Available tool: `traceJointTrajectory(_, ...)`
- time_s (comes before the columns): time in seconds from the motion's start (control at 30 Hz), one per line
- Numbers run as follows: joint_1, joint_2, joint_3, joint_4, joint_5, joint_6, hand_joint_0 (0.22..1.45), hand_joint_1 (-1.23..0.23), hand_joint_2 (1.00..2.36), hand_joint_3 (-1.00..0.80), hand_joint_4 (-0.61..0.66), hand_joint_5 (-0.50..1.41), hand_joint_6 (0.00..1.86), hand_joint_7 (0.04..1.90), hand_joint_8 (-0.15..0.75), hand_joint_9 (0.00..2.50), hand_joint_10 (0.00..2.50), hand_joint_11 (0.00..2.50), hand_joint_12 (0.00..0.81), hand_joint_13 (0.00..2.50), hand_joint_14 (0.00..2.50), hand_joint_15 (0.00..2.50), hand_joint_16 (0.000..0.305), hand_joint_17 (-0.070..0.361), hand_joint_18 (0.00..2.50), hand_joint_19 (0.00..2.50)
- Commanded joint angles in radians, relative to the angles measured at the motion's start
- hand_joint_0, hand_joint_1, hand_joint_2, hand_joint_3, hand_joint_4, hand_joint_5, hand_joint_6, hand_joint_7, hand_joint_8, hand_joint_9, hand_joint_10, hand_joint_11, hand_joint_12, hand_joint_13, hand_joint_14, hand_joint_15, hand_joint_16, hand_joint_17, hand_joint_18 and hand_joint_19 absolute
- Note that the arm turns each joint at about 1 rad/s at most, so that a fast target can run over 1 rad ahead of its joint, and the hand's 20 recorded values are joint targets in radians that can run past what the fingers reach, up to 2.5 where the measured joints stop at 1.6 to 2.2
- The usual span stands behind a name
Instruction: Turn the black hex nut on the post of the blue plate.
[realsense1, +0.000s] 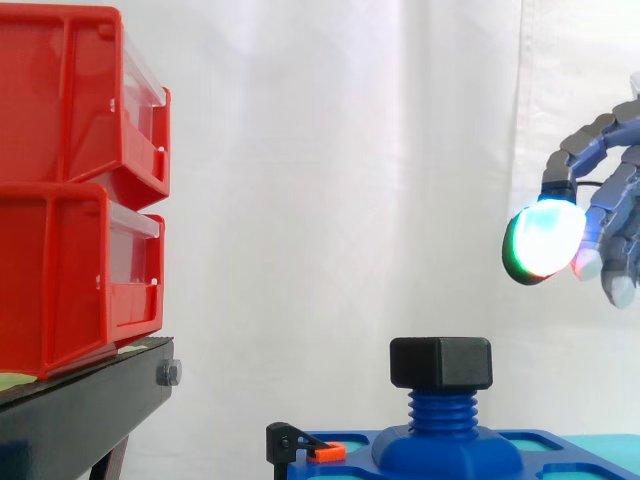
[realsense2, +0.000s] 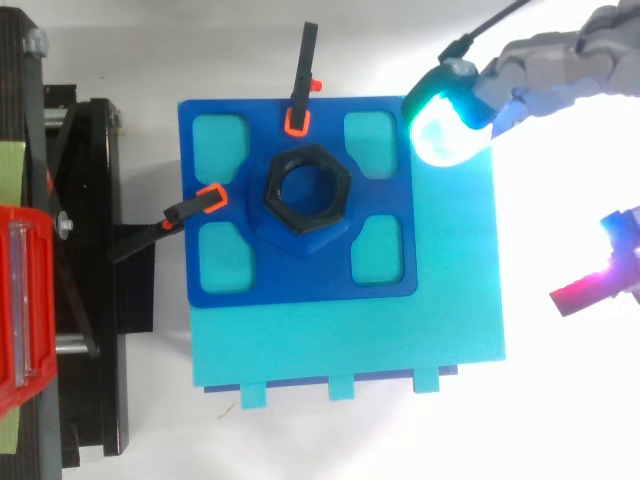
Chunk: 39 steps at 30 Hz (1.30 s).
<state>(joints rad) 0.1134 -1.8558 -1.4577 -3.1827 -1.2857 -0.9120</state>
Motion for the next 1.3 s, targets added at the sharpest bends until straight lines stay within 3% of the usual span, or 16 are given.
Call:
traceJointTrajectory(0.0, 0.000, -0.005, 0.005, 0.020, 0.000, -0.059, 0.50, -0.94, 1.00, -0.50, 0.08, -0.23, 0.50, 0.75, 0.131, 0.61, 0.01, 0.32, 0.282, 0.74, 0.02, 0.42, 0.041, 0.091, 0.63, 0.60)
traceJointTrajectory(0.13, 0.002, -0.008, 0.005, 0.081, 0.009, -0.134, 0.48, -0.93, 1.00, -0.50, 0.07, -0.23, 0.50, 0.73, 0.133, 0.56, 0.01, 0.27, 0.287, 0.67, 0.01, 0.38, 0.041, 0.093, 0.56, 0.54)
traceJointTrajectory(0.23, 0.003, -0.036, 0.027, 0.104, 0.011, -0.151, 0.46, -0.90, 1.00, -0.50, 0.07, -0.23, 0.50, 0.73, 0.140, 0.54, 0.01, 0.25, 0.289, 0.61, 0.01, 0.34, 0.041, 0.092, 0.49, 0.48)
traceJointTrajectory(0.33, -0.003, -0.091, 0.097, 0.089, -0.001, -0.153, 0.45, -0.88, 1.00, -0.50, 0.07, -0.23, 0.50, 0.72, 0.139, 0.51, 0.01, 0.22, 0.293, 0.56, 0.01, 0.31, 0.041, 0.093, 0.44, 0.44)
traceJointTrajectory(0.37, -0.006, -0.123, 0.151, 0.055, -0.023, -0.153, 0.45, -0.86, 1.00, -0.50, 0.07, -0.23, 0.50, 0.72, 0.138, 0.50, 0.01, 0.22, 0.298, 0.55, 0.01, 0.31, 0.042, 0.095, 0.42, 0.43)
traceJointTrajectory(0.43, -0.008, -0.149, 0.201, 0.012, -0.044, -0.156, 0.44, -0.84, 1.00, -0.50, 0.08, -0.23, 0.50, 0.72, 0.142, 0.48, 0.01, 0.21, 0.301, 0.52, 0.01, 0.29, 0.043, 0.096, 0.38, 0.42)
traceJointTrajectory(0.63, -0.004, -0.200, 0.275, -0.013, -0.057, -0.168, 0.42, -0.74, 1.00, -0.50, 0.08, -0.23, 0.50, 0.72, 0.145, 0.43, 0.01, 0.17, 0.315, 0.46, 0.01, 0.27, 0.046, 0.103, 0.30, 0.40)
traceJointTrajectory(0.67, -0.004, -0.218, 0.290, -0.022, -0.072, -0.168, 0.42, -0.73, 1.00, -0.50, 0.09, -0.23, 0.50, 0.71, 0.145, 0.42, 0.01, 0.15, 0.317, 0.44, 0.01, 0.25, 0.047, 0.105, 0.28, 0.39)
traceJointTrajectory(0.8, 0.000, -0.223, 0.296, -0.022, -0.104, -0.169, 0.41, -0.69, 1.00, -0.50, 0.09, -0.23, 0.50, 0.70, 0.145, 0.38, 0.00, 0.10, 0.321, 0.41, 0.01, 0.23, 0.047, 0.107, 0.24, 0.38)
traceJointTrajectory(0.93, 0.009, -0.224, 0.296, -0.022, -0.103, -0.179, 0.40, -0.65, 1.00, -0.50, 0.09, -0.23, 0.50, 0.69, 0.153, 0.36, 0.00, 0.09, 0.324, 0.39, 0.01, 0.24, 0.049, 0.109, 0.22, 0.38)
traceJointTrajectory(1.07, 0.012, -0.247, 0.300, -0.020, -0.107, -0.176, 0.40, -0.58, 1.00, -0.50, 0.09, -0.23, 0.50, 0.67, 0.152, 0.35, 0.00, 0.07, 0.326, 0.37, 0.01, 0.23, 0.049, 0.111, 0.20, 0.37)
traceJointTrajectory(1.27, 0.014, -0.249, 0.300, -0.003, -0.112, -0.174, 0.41, -0.50, 1.00, -0.50, 0.10, -0.22, 0.50, 0.67, 0.150, 0.34, 0.00, 0.07, 0.325, 0.36, 0.01, 0.23, 0.049, 0.111, 0.18, 0.38)
